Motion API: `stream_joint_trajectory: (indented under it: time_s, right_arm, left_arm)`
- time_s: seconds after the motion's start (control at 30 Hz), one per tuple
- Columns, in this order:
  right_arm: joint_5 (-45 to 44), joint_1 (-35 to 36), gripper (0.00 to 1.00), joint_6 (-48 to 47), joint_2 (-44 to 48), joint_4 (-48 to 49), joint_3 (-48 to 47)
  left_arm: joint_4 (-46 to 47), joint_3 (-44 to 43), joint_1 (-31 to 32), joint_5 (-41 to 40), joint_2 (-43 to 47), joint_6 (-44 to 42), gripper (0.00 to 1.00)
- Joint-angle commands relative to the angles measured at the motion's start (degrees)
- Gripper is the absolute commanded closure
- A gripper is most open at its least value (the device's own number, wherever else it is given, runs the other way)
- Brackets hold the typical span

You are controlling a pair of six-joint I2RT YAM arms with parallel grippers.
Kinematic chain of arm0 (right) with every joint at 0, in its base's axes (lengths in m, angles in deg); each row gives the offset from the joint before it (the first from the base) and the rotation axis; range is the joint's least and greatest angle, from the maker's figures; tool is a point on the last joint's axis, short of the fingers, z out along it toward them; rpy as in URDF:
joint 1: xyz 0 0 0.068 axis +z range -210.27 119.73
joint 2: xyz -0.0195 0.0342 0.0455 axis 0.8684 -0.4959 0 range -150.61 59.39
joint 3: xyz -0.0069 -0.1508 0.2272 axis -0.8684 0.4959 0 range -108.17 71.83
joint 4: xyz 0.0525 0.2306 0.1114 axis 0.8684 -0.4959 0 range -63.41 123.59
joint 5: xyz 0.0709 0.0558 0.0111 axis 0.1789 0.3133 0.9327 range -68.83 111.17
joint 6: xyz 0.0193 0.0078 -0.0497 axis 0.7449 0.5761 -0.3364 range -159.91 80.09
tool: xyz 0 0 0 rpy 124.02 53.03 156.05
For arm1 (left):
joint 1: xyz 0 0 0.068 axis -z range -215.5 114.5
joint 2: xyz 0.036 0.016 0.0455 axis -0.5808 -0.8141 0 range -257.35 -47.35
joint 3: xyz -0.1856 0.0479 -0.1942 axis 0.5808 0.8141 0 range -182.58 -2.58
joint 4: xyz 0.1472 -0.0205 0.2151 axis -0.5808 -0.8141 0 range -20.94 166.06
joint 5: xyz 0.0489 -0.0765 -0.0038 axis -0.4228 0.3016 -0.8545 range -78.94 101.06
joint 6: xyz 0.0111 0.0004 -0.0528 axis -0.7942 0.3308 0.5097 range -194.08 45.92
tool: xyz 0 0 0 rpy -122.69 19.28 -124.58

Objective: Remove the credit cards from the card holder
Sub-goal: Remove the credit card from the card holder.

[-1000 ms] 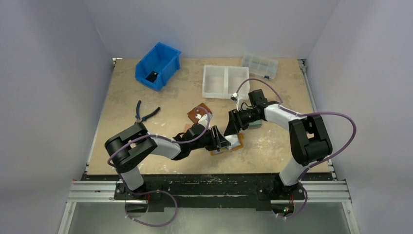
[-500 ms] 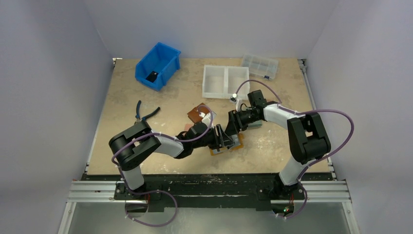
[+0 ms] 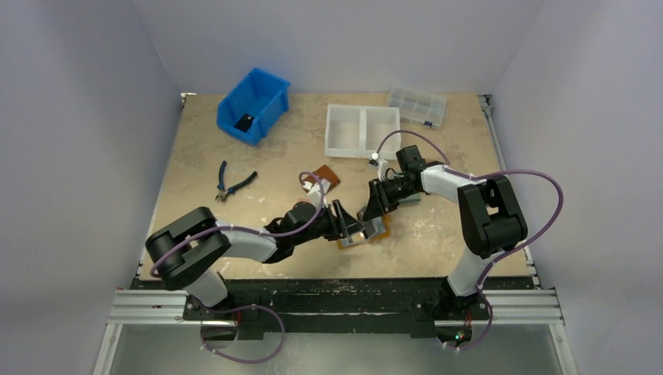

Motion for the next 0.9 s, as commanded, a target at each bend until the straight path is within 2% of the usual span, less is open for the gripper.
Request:
stream_joint_trajectory:
  time_s: [0.0,0.1,0.23,0.37,0.5,0.6,0.7,0.8,0.87]
  right_arm:
    - [-1.63,-0.20,0.69,-2.60,1.24,-1.89,-2.65]
    - [-2.20,-0.20,0.69,-3.16,1.44,-2.47,-2.83]
    - [-2.14,-0.21,0.68,-3.96,1.24,-3.39,-3.32]
    - [-2.96,-0.18,0.66,-4.29,1.37,-3.64,-3.45]
    - [-3.68,-0.21,0.67,-4.25,0.90,-3.86,-3.49]
    - [-4.16,-0.21,0.73,-4.09,0.19,-4.03,-3.61]
    - [-3.41,-0.21,0.83,-3.99,-0.03,-4.36,-3.71]
    - [3.49,-0.70,0.98,-3.29,0.22,-4.45,-3.19]
    - [7.53,-1.12,1.00,-3.69,0.99,-4.74,-3.01]
  left_arm:
    - [5.32,6.45,0.23,-8.94,9.14,-2.40,0.49]
    - [7.12,10.11,0.23,-12.02,14.43,-3.23,0.47]
    - [4.44,11.10,0.25,-14.30,18.63,-4.36,0.42]
    - [5.52,12.02,0.23,-15.16,19.53,-3.51,0.32]
    - [9.77,13.83,0.23,-16.70,17.49,0.97,0.21]
    - [19.15,16.35,0.30,-16.14,13.24,4.53,0.21]
    - [28.55,16.38,-0.30,-10.72,6.99,6.66,0.22]
    - [34.55,12.86,-0.52,-2.61,-0.56,5.77,0.30]
    - [38.58,10.95,-0.49,0.36,-5.08,6.41,0.33]
